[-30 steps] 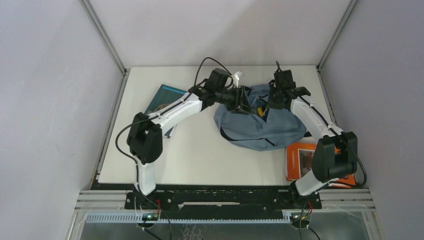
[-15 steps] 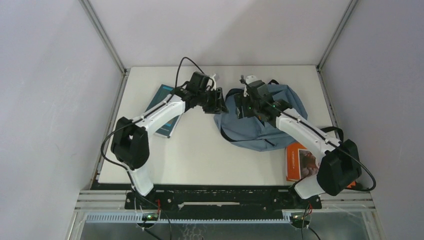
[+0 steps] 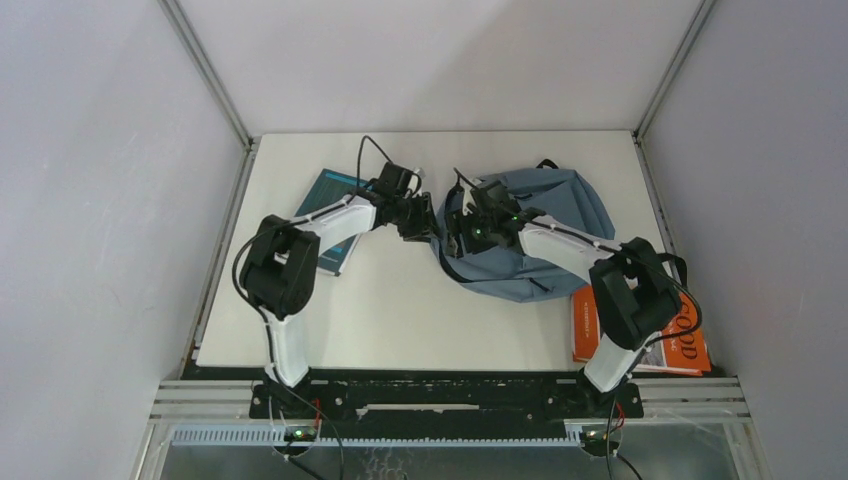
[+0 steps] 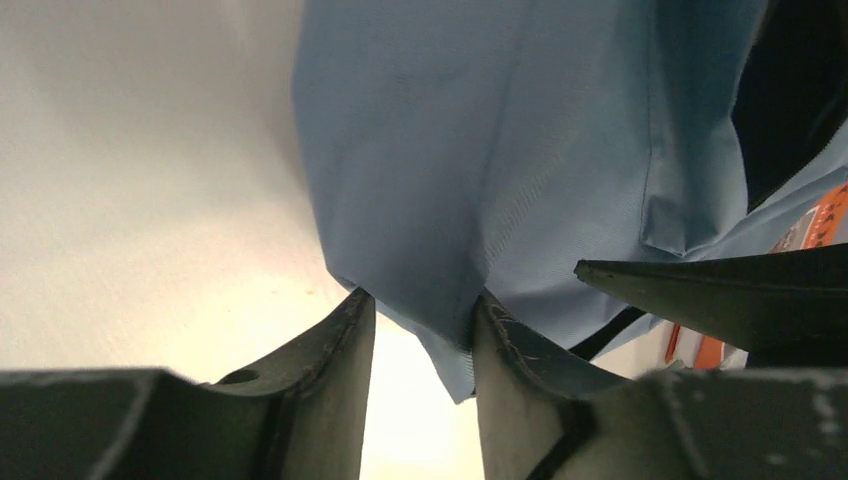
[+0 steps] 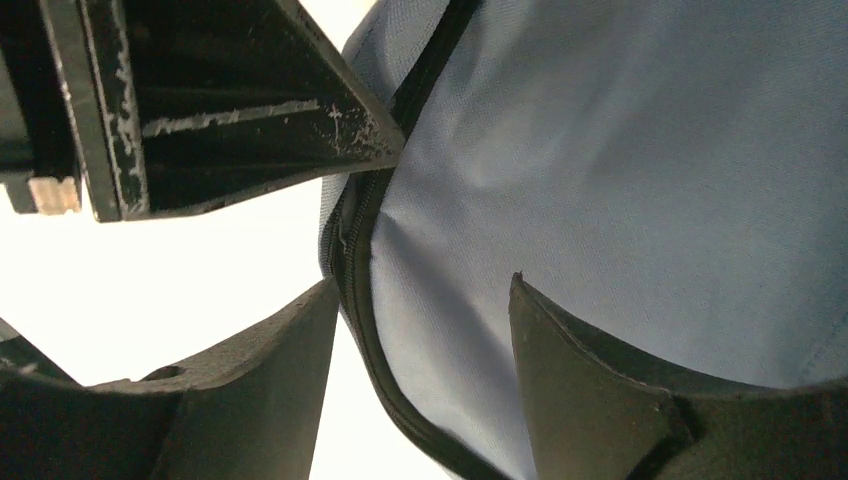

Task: Pack the student bag
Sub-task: Adjust the student bag at the center of the board.

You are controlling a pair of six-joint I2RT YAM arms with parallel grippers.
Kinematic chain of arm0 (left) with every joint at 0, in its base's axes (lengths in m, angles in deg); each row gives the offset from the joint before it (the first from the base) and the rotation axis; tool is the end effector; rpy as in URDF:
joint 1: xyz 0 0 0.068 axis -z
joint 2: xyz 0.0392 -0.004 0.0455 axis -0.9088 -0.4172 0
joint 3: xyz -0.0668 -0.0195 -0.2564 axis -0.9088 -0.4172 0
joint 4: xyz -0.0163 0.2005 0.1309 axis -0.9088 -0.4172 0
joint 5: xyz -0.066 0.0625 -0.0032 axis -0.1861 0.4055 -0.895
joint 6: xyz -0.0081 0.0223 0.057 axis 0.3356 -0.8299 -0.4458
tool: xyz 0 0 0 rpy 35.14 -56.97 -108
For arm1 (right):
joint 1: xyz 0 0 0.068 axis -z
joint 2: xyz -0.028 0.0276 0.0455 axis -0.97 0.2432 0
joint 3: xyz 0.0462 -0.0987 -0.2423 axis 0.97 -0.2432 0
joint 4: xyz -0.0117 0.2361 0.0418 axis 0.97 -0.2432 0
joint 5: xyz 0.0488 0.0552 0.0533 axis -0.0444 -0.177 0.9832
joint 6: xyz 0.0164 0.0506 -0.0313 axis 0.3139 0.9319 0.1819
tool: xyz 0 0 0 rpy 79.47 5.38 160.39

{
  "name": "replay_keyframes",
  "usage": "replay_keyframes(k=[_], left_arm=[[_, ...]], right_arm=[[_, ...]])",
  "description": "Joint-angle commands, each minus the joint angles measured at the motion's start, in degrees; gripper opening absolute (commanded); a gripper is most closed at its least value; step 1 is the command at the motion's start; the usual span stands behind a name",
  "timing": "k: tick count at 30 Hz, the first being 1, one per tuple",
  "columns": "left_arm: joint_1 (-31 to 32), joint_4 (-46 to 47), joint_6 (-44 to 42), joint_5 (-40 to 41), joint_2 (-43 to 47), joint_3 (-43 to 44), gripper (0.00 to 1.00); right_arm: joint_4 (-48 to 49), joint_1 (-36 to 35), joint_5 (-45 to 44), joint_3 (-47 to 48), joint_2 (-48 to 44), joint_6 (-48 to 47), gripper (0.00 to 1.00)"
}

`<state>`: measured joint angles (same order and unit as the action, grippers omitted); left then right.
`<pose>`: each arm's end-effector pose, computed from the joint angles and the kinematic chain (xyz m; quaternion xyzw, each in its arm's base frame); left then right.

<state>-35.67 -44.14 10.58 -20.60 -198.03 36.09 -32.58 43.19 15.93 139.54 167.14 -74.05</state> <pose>0.3414 -0.2112 0.1943 0.0296 0.9361 -0.2917 0.1944 0.2858 0.1947 0.2095 -0.2206 0.9082 0.2114 0.2859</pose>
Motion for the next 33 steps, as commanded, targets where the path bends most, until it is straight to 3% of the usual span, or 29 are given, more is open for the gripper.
replay_keyframes(k=[1,14,20,24,26,30,33], left_arm=[[-2.9,7.6,4.3,-6.0,-1.9,-1.5,0.40],[-3.6,9.7,5.9,-8.9,-3.9,-2.1,0.02],[-3.6,10.0,6.2,-9.8,-4.5,-2.0,0.00],[-3.6,10.0,6.2,-10.0,-4.0,-2.3,0.00],[-3.6,9.9,6.1,-10.1,-3.8,-2.5,0.00],[-3.7,9.8,5.8,-9.7,-3.3,-3.3,0.00],[-4.4,11.5,6.6,-11.2,-2.7,-4.6,0.00]], right_arm=[[6.3,-0.7,0.4,0.6,2.7,2.7,0.71],[8.7,-1.0,0.2,0.6,7.5,3.5,0.70],[11.3,-3.0,-0.3,0.8,7.1,3.2,0.73],[10.1,-2.8,-1.5,2.3,10.6,4.5,0.69],[10.0,-2.7,-2.3,2.3,11.2,4.8,0.59],[7.8,-1.7,-5.0,2.3,7.8,5.2,0.01],[5.3,0.6,-5.9,2.3,0.6,6.3,0.00]])
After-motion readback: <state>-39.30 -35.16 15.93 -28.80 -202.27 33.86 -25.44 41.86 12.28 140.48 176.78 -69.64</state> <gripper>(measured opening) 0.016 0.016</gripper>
